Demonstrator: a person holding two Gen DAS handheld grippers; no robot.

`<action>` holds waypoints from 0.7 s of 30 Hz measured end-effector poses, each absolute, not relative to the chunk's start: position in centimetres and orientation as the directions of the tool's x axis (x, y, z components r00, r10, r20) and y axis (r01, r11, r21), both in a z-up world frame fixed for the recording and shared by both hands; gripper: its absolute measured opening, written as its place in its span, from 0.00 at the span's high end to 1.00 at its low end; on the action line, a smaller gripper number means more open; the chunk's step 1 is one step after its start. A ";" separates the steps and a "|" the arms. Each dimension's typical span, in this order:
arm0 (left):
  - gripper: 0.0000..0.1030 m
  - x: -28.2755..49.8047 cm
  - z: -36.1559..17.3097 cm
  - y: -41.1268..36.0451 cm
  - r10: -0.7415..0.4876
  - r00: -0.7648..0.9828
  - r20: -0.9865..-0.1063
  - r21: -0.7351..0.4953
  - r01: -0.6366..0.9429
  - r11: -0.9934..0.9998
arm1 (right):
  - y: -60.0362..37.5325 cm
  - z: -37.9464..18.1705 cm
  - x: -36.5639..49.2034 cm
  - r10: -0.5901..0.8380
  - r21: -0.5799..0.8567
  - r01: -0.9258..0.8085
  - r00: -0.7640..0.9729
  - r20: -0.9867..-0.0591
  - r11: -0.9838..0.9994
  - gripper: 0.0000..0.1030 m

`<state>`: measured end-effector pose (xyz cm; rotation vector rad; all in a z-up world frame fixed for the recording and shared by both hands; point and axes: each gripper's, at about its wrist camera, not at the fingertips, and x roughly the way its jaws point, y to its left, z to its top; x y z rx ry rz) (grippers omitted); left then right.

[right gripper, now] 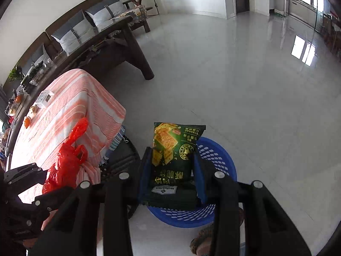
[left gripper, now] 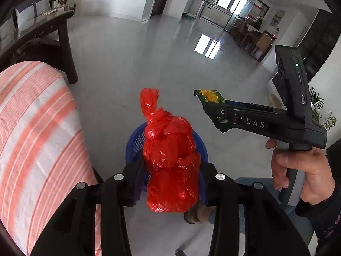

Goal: Collect trash
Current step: 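Carry the red bag and green chip bag to the blue basket and release both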

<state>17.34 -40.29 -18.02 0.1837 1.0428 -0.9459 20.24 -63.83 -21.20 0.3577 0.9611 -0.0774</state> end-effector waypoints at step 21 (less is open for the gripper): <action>0.15 19.8 -25.9 -47.1 -0.517 0.175 -0.838 -0.241 0.731 0.638 | -68.5 -22.6 20.4 0.035 0.278 0.313 0.606 -0.794 0.908 0.31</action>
